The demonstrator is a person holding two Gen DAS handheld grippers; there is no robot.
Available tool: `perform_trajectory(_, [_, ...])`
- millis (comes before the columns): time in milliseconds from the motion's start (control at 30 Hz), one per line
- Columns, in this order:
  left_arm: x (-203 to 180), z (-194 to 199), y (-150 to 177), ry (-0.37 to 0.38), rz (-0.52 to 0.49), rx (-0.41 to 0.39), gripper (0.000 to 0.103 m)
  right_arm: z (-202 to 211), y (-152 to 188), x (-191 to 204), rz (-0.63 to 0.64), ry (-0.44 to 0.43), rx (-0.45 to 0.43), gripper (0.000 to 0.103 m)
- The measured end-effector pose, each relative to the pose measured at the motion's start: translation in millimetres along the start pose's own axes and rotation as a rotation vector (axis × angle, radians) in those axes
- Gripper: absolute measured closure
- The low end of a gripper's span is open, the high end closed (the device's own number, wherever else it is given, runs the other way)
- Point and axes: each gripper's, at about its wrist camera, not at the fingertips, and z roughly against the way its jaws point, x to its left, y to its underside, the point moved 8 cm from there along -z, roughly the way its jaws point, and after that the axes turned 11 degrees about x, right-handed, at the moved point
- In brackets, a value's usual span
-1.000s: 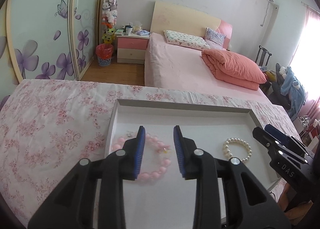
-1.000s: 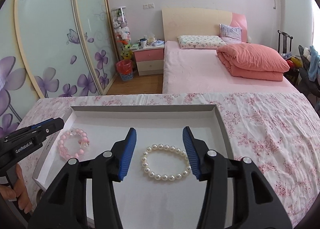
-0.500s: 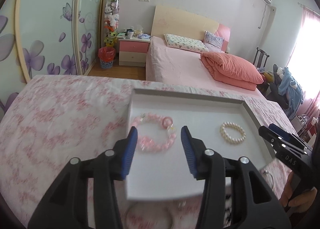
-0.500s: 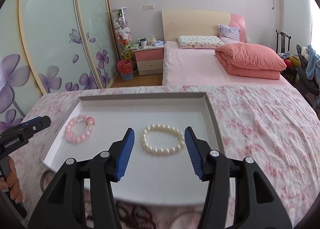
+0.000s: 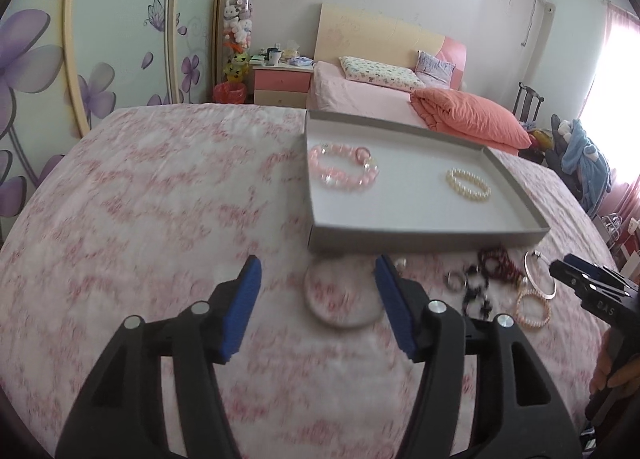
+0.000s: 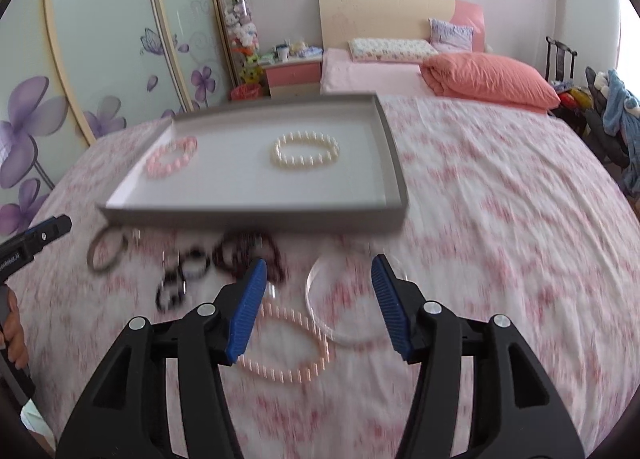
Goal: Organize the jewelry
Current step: 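Grasp the pink pearl bracelet with the right tool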
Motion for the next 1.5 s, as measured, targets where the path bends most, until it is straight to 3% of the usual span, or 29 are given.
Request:
perform_trajectory(300, [-5,0,13,-0.026,-0.025,0.011,0.031,-7,36,-4,-0.048,-0.01,0.083,0.077])
perform_trajectory(533, [-10,-8,18,-0.04,-0.026,0.037,0.022,-14,39,-2,-0.046,0.006,0.096,0.081])
perform_trajectory(667, [-13,-13,20,-0.048,-0.026,0.051,0.019,-16,40,5,0.011,0.069,0.087,0.082])
perform_trajectory(900, [-19,-19,22,-0.067,-0.043,0.066,0.017,-13,46,9,0.05,0.106,0.095,0.087])
perform_trajectory(1000, [-20,-21,22,-0.078,-0.048,0.068,0.015,-12,46,7,0.037,0.096,0.094,0.087])
perform_trajectory(1133, [-21,-23,21,-0.088,-0.046,0.072,0.015,-13,45,8,0.059,0.098,0.086,0.096])
perform_trajectory(1500, [-23,-42,18,-0.123,-0.047,0.12,0.012,-13,45,10,0.058,0.093,0.082,0.096])
